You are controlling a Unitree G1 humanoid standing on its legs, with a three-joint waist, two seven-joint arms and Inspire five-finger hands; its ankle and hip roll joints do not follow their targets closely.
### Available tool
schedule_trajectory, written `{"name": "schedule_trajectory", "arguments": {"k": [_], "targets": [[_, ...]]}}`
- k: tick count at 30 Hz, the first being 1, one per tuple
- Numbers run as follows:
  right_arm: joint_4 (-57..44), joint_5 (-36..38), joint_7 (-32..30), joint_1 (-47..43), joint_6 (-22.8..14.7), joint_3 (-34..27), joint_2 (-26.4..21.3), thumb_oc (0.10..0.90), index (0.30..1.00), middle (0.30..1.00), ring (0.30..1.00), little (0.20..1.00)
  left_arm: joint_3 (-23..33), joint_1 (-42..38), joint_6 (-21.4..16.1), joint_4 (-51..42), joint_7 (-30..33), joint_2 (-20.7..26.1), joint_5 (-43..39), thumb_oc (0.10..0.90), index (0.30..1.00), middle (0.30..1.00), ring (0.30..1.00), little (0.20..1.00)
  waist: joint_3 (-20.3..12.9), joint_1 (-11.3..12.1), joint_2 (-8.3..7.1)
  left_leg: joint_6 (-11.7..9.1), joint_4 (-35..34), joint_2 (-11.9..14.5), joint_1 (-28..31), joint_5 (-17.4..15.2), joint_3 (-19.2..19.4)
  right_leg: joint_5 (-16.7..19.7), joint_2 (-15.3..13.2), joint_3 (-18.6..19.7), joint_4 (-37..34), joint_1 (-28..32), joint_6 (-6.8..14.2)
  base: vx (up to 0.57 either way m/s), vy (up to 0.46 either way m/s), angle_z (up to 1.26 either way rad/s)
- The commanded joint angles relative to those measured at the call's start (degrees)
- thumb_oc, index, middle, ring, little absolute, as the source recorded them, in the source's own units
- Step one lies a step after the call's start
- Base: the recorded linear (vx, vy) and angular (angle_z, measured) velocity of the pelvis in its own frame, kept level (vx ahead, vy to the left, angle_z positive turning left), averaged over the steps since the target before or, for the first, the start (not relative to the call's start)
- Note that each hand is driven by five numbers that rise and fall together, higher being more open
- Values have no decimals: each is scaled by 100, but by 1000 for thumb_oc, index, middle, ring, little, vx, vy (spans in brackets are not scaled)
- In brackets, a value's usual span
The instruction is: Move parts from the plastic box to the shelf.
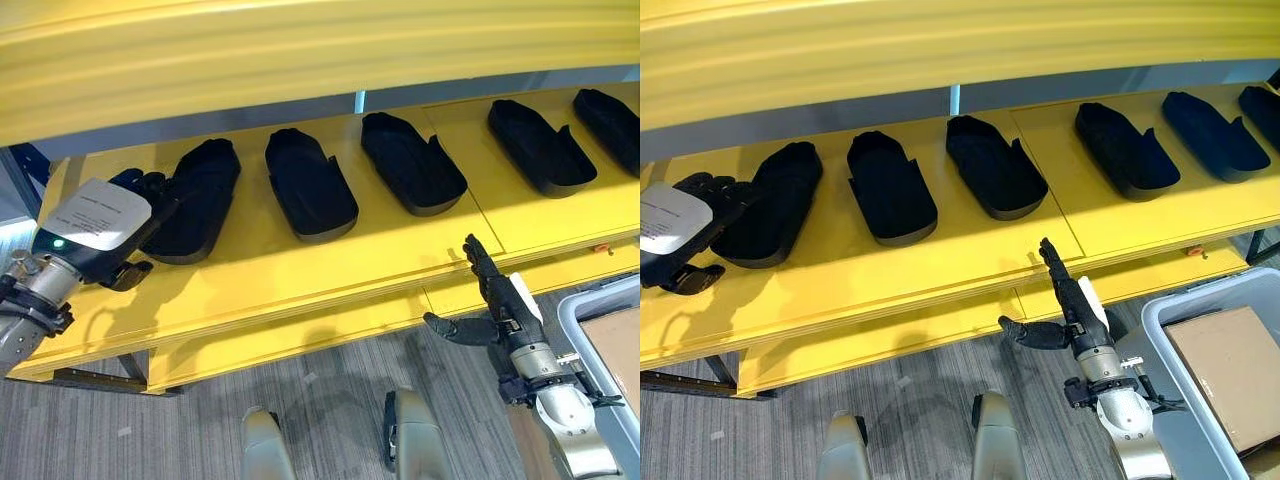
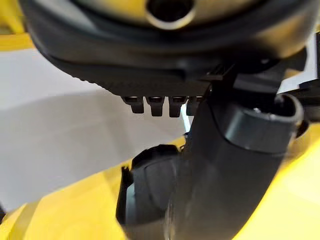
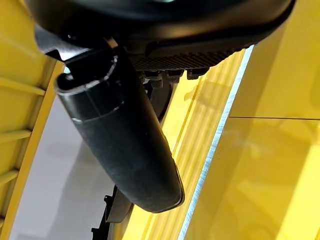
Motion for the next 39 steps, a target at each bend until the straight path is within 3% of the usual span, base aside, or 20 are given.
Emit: {"name": "schedule_trajectory", "arguments": {"k": [1,24,39], "targets": [[-508,230,-148,-269,-537,-464,-180,900,1000,1000,1000,1000,187,-677,199,232,111,94,-501,900,1000,1000,1000,1000,-368,-90,-13,528,298,-131,-219,46,79,331,-109,264,-617,366,126,0,0,0],[-514,286,-41,-241,-473,-404,-135,900,1000,1000,1000,1000,-1270,-1854,1,109,-560,282,-405,900,1000,1000,1000,1000,-313,-181,-66,542,389,-133,-329,18,96,364,-99,320,-581,231,129,0,0,0],[-420,332,163,-192,-208,-440,-26,900,1000,1000,1000,1000,-2026,-2637,538,1267,-1701,125,-703,900,1000,1000,1000,1000,-332,-249,-83,522,384,-78,-326,32,125,373,-68,339,-558,192,120,0,0,0]]}}
